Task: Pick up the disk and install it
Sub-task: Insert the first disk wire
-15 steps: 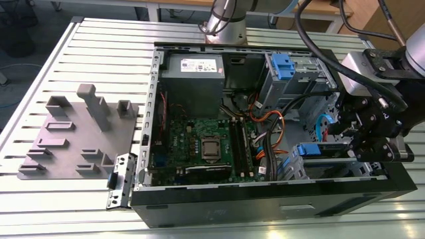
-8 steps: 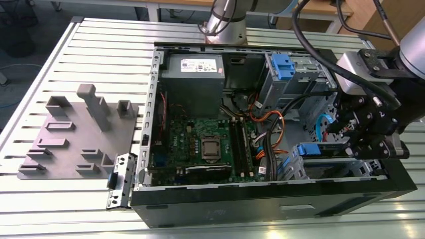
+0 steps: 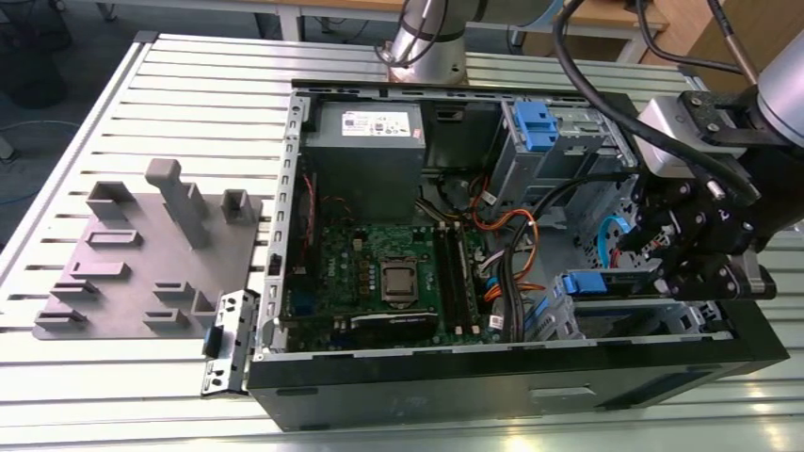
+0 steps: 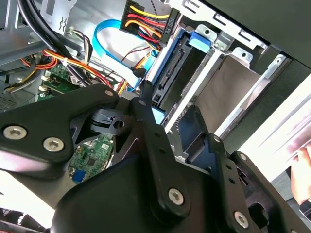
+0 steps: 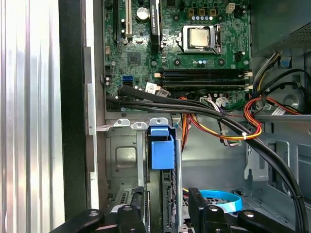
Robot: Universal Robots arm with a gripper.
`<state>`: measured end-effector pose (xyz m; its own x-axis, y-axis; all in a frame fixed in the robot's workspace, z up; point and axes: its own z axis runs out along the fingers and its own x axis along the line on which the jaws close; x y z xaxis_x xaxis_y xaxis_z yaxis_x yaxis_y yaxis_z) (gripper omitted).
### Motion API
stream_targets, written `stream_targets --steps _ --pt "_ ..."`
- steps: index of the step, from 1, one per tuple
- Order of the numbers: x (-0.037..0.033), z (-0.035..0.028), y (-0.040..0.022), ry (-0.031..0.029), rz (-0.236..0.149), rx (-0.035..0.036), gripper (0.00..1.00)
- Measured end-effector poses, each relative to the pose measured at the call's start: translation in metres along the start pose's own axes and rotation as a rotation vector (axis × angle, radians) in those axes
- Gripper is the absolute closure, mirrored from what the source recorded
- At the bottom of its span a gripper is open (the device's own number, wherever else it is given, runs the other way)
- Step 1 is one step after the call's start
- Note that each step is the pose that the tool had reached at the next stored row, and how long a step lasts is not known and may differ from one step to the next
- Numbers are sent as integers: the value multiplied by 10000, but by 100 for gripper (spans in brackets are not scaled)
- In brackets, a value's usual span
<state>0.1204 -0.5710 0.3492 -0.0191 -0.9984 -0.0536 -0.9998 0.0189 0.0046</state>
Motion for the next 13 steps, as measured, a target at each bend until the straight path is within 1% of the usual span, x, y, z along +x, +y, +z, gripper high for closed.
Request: stream_targets --steps 7,12,13 --pt "-3 -43 0 -5 0 0 51" --pt "-3 -58 0 -6 0 0 51" --pt "-4 -73 0 -6 0 0 51"
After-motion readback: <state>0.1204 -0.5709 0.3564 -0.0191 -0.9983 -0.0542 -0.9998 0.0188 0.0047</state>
